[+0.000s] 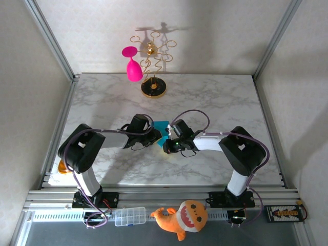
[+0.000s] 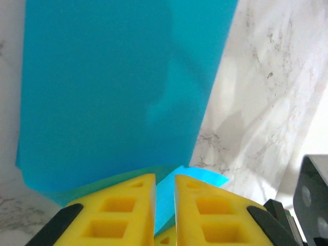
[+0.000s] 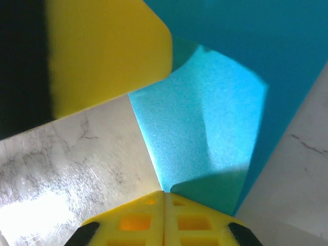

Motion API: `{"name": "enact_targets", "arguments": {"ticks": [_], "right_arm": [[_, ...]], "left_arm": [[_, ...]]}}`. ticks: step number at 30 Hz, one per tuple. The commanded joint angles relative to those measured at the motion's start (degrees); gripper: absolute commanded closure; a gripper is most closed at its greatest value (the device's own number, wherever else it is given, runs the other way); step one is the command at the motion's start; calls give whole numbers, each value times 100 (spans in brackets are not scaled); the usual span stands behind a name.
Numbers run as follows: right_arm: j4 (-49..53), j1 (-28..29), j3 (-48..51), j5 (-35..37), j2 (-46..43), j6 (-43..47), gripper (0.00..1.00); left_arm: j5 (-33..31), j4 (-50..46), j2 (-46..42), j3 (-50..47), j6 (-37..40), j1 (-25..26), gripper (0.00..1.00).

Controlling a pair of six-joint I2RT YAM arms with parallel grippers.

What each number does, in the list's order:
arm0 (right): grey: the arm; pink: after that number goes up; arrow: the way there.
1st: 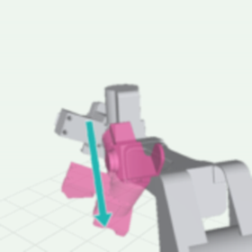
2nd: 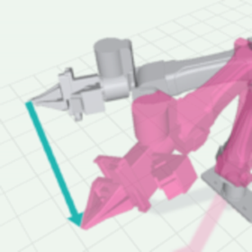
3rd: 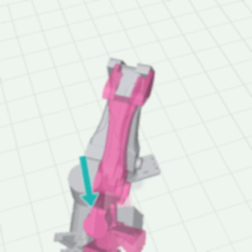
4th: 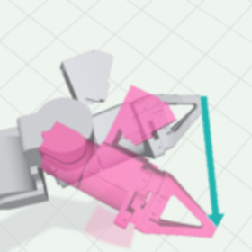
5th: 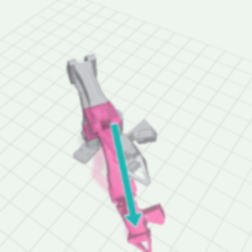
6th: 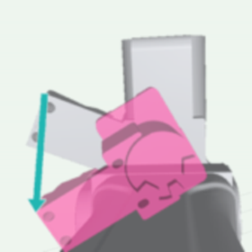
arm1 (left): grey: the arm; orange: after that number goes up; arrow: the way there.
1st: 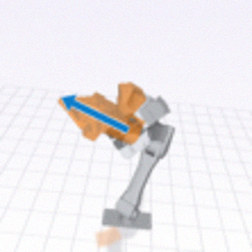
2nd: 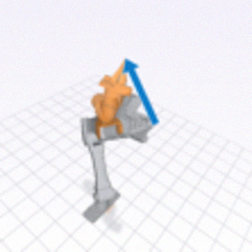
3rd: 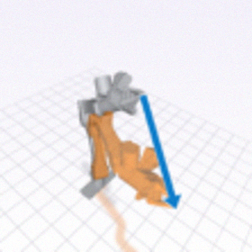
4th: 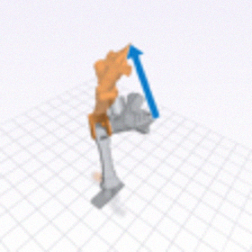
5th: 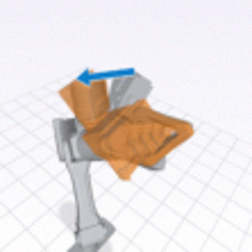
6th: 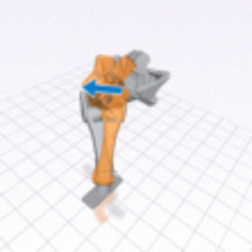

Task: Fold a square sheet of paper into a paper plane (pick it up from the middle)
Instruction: Third fold the triangle at the center of the table.

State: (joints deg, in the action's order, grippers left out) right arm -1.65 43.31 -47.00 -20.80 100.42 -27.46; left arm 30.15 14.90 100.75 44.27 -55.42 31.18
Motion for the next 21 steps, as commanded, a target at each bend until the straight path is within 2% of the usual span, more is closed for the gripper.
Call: {"name": "enact_targets", "arguments": {"ticks": [1,6,16,21], "right_arm": [[621,-62,-11,321,238,164,92],[606,-62,-28,271,302,145,92],[725,-62,-81,286,379,141,92],[860,-60,-72,345,397,298,92]], "left_arm": [[-133,-285,-254,15,602,35,83],[-1,-168,-340,-124,879,159,86],[-130,-197,-80,-147,986,248,91],[-574,-605,104,72,1218,216,92]]}}
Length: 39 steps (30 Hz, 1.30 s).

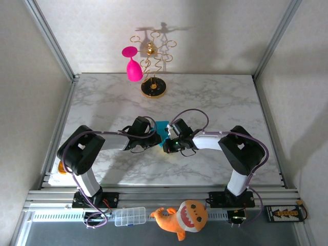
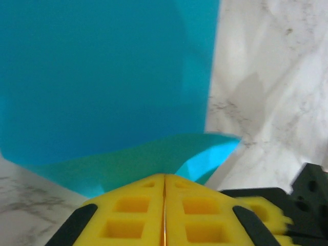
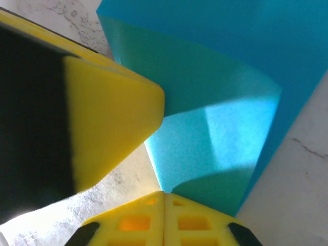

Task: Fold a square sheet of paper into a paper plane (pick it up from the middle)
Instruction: Third fold the triangle at the center of the table.

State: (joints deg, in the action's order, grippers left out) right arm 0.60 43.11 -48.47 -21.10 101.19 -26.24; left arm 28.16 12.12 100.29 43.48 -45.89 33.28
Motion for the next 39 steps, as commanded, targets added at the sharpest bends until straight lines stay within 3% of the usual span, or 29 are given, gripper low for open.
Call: {"name": "enact_targets", "arguments": {"ticks": [1,28,34,39], "right_arm": [[674,-44,68,387,327,212,92],[1319,-59,302,646,265,837,92],[1276,-75,338,543,166,885,92],[1110,-90,329,282,83,790,92]], "left_arm": [[-397,-339,193,176,286,-18,92],[-652,-1490,907,1231,1660,-1369,90],[-601,-1552,491,1315,1609,-1466,90],[-162,-1016,-246,890,1035,-1324,88]]}}
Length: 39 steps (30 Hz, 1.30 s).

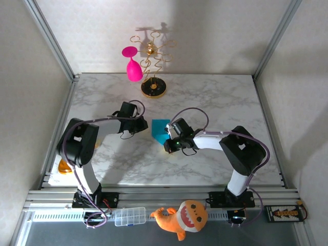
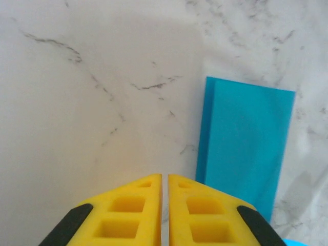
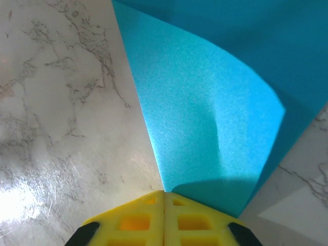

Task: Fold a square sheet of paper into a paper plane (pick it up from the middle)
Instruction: Third fold the triangle at the center of the table.

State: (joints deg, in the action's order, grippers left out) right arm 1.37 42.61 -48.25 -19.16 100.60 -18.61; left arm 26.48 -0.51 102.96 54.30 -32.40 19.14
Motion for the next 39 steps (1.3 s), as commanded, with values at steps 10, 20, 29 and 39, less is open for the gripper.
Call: {"name": "enact_targets", "arguments": {"ticks": [10,20,29,39], "right_arm": [[831,-115,264,-127,84,-46,92],[743,-148,169,-228,14,-134,92],[222,-183,-282,-502,-218,-671,89],[92,-185,-553,-335,403,-918,93]], "left_arm": [[355,1092,-449,-678,-1126,980,89],[226,1213,183,-484,-1321,1250,92],[-113,837,354,-448,-1366,1268,94],[-418,341,449,-317,-1348,1327,96]]}}
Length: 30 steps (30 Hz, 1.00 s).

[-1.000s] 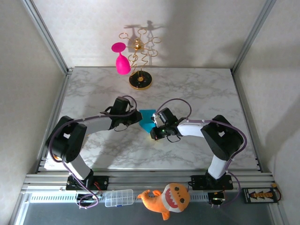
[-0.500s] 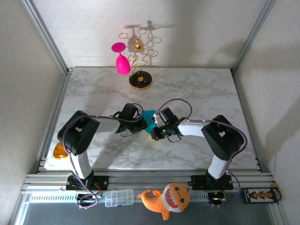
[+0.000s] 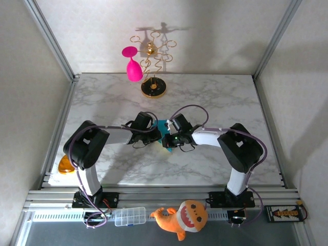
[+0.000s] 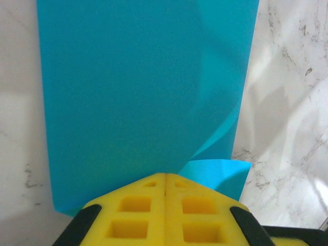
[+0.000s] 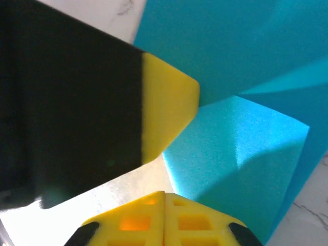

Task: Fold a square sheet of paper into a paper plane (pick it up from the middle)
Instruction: Third fold the triangle at the center of the table.

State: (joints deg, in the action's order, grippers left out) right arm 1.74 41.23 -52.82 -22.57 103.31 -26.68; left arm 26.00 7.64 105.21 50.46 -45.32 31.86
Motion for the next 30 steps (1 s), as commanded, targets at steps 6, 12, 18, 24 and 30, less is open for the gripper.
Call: {"name": "enact_targets", "arguments": {"ticks": [6,12,18,24,30], "right_arm": [[220,-45,323,-23,-72,-50,93],[354,-45,1012,-133,-501,-62,93],[380,-45,1569,-73,-988,-195,93],[-65,-45,1341,689,-1939,-521,92],[-63,-49,841,1463,-1749,-1047,91]], "left_arm": [[-632,-755,305,87,-170,88,97],[-860,-934,351,83,-195,93,98],[-750,-864,353,85,-189,101,98],[-587,-799,249,193,-369,179,96],[-530,-11,62,-88,-1475,390,91]]}}
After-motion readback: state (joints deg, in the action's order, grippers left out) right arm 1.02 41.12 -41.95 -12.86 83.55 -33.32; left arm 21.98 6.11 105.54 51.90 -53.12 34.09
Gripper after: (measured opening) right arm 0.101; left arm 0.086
